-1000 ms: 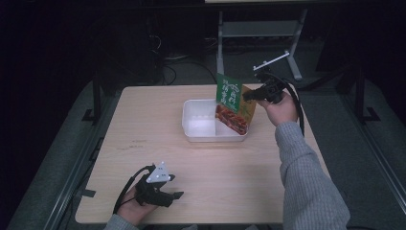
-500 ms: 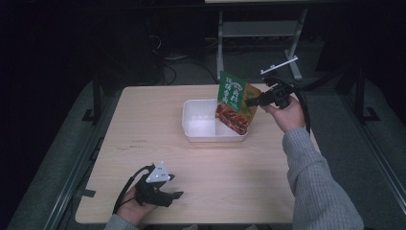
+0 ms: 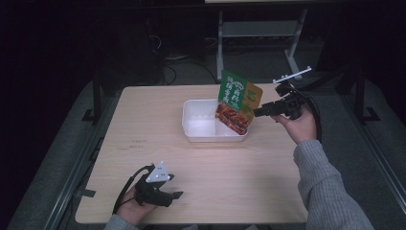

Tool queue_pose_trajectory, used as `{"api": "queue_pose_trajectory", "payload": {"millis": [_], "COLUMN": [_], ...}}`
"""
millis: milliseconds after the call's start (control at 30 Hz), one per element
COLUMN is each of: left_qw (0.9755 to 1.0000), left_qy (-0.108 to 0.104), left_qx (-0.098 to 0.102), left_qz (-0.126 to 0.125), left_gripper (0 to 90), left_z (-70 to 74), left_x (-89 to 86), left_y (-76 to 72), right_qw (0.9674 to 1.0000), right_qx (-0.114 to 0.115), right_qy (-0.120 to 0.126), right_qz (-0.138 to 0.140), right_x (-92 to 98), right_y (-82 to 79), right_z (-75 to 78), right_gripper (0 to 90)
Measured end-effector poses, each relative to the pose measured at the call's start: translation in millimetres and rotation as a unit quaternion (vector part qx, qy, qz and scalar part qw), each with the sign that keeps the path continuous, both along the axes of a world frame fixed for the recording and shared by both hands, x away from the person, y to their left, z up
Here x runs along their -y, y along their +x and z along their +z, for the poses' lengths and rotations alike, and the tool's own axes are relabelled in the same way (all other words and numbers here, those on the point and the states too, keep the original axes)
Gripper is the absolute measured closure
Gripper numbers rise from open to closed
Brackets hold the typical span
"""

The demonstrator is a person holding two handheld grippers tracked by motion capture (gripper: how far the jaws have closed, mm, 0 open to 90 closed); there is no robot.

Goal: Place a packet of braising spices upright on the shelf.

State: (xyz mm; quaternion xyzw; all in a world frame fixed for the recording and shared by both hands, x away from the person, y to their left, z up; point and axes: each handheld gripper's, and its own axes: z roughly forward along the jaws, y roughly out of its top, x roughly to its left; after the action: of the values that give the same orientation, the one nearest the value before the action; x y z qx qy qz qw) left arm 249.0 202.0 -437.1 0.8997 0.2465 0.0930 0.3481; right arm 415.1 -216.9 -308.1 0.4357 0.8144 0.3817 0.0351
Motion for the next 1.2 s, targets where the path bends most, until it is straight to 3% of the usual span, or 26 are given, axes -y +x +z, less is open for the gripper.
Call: {"api": "queue_pose_trajectory", "payload": {"millis": [300, 800, 1200], "left_qw": [1.0, 1.0, 1.0], "left_qy": [0.001, -0.001, -0.003], "left_qx": [0.0, 0.0, 0.0], "left_qz": [0.001, 0.003, 0.009], "left_gripper": [33.0, 32.7, 32.3], "left_z": [0.0, 0.1, 0.4], "left_x": [-0.3, -1.6, -4.8], "left_y": [0.2, 0.5, 1.7], "right_qw": [0.9999, 0.9998, 0.9997], "right_qx": [0.002, 0.001, -0.005], "right_qy": [0.014, 0.016, 0.023], "right_qz": [0.002, 0.012, 0.011], "right_x": [12.0, 22.3, 33.7], "right_y": [-18.1, -49.5, -82.9], "right_z": [-11.4, -31.3, -61.2], "right_gripper": [43.7, 42.6, 40.6]}}
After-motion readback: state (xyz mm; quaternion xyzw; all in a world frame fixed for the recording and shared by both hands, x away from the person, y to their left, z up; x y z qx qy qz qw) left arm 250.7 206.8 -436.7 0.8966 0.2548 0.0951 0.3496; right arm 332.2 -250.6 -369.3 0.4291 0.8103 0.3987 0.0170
